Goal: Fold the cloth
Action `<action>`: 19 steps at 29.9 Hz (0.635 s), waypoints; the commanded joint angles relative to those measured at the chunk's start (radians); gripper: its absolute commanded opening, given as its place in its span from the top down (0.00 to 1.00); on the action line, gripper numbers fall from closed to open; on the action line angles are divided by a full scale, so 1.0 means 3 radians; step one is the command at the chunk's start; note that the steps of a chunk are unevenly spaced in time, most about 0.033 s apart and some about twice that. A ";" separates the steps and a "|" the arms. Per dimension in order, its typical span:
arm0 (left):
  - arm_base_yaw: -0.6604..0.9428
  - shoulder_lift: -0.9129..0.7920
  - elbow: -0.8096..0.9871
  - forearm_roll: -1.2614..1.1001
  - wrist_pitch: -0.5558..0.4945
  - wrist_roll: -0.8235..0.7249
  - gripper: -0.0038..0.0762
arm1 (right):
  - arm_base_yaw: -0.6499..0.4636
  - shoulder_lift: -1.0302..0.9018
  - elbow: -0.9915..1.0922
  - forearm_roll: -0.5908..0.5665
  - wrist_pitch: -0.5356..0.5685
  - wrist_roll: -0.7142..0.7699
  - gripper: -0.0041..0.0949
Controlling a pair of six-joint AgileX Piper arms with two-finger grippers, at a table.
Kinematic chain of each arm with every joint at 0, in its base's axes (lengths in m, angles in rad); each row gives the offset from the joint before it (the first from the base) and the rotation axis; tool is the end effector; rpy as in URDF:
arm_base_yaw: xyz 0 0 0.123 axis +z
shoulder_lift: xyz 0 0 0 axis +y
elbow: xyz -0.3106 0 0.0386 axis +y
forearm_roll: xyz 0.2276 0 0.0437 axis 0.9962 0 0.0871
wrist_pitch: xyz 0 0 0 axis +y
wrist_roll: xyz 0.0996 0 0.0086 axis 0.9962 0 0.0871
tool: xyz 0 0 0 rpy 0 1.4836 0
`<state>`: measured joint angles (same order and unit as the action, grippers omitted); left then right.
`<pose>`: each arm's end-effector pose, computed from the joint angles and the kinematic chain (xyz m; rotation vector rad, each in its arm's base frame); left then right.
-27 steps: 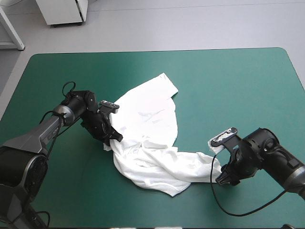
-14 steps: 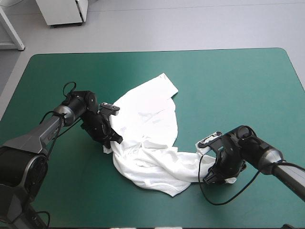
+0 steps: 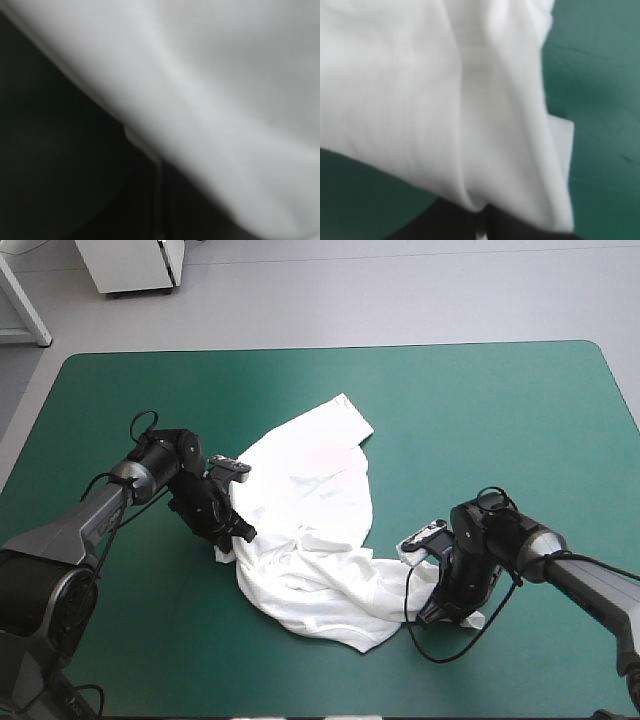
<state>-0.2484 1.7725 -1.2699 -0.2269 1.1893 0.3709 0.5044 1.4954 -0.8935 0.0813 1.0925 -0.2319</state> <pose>0.3031 -0.0984 0.2505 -0.8142 -2.9947 0.3282 0.1925 0.1145 0.2431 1.0574 -2.9079 -0.1020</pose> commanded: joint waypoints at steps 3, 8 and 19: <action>-0.0026 -0.0724 -0.0217 -0.0056 0.0345 -0.0052 0.96 | 0.0010 -0.0093 -0.0721 0.0011 0.0426 0.0045 0.97; -0.0026 -0.1504 -0.0329 -0.0056 0.0329 -0.0154 0.96 | 0.0010 -0.0415 -0.1631 -0.0271 0.0419 0.0339 0.97; -0.0026 -0.2716 -0.1131 -0.0067 0.0329 -0.0187 0.96 | 0.0010 -0.1254 -0.3178 -0.0813 0.0419 0.0504 0.97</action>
<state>-0.2484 1.0142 -1.4818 -0.2239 1.2607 0.3254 0.5078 1.2018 -1.7232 -0.0771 1.2495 -0.0914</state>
